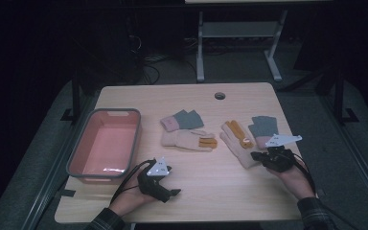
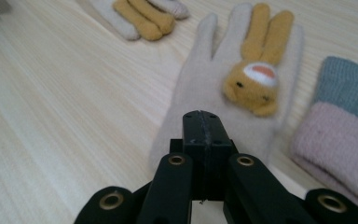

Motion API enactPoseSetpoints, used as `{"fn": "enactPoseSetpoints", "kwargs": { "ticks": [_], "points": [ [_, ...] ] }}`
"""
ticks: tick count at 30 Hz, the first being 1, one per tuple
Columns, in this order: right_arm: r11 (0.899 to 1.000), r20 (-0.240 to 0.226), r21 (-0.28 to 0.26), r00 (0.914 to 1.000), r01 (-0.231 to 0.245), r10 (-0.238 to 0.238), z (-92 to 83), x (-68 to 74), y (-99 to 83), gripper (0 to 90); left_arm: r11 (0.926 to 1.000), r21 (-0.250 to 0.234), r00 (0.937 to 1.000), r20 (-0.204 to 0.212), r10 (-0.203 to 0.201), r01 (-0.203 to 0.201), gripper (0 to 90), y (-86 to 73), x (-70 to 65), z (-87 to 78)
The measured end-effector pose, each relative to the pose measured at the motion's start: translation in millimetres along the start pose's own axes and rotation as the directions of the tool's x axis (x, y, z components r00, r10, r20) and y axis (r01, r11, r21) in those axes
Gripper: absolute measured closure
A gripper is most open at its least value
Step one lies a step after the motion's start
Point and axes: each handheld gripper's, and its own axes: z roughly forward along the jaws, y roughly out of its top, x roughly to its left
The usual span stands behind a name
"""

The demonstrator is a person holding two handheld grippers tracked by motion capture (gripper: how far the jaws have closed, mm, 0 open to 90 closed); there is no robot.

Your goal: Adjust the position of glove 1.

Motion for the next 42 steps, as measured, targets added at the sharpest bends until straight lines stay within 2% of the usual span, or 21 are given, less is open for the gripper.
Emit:
{"fn": "enactPoseSetpoints", "kwargs": {
  "ticks": [8, 13, 19, 27, 42],
  "points": [
    [1.000, 0.004, 0.023, 0.9999, 0.016, -0.016, 11.0, -8.1, 6.2, 90.0, 1.0000, 0.007, 1.0000, 0.004, 0.000, 0.000, 12.1, 0.2, 0.2, -0.6],
    [0.999, 0.008, 0.044, 1.0000, -0.003, 0.002, 17.5, -13.7, 1.1, 90.0, 1.0000, 0.005, 1.0000, 0.004, -0.002, 0.002, 12.1, 0.1, 0.1, -0.4],
    [0.998, 0.004, 0.064, 1.0000, -0.003, 0.003, 24.1, -15.7, -5.2, 90.0, 1.0000, 0.004, 1.0000, 0.003, -0.002, 0.002, 12.1, 0.0, 0.0, -0.3],
    [0.997, -0.025, 0.076, 0.9997, 0.005, -0.003, 23.3, -12.2, -5.4, 90.0, 1.0000, 0.005, 1.0000, 0.005, -0.004, 0.004, 12.1, 0.0, -0.2, -0.4],
    [0.992, -0.106, 0.100, 0.9920, 0.080, -0.069, 21.7, 10.2, -5.8, 90.0, 1.0000, 0.002, 1.0000, 0.001, -0.009, 0.009, 12.1, -0.2, -0.8, -0.4]
  ]
}}
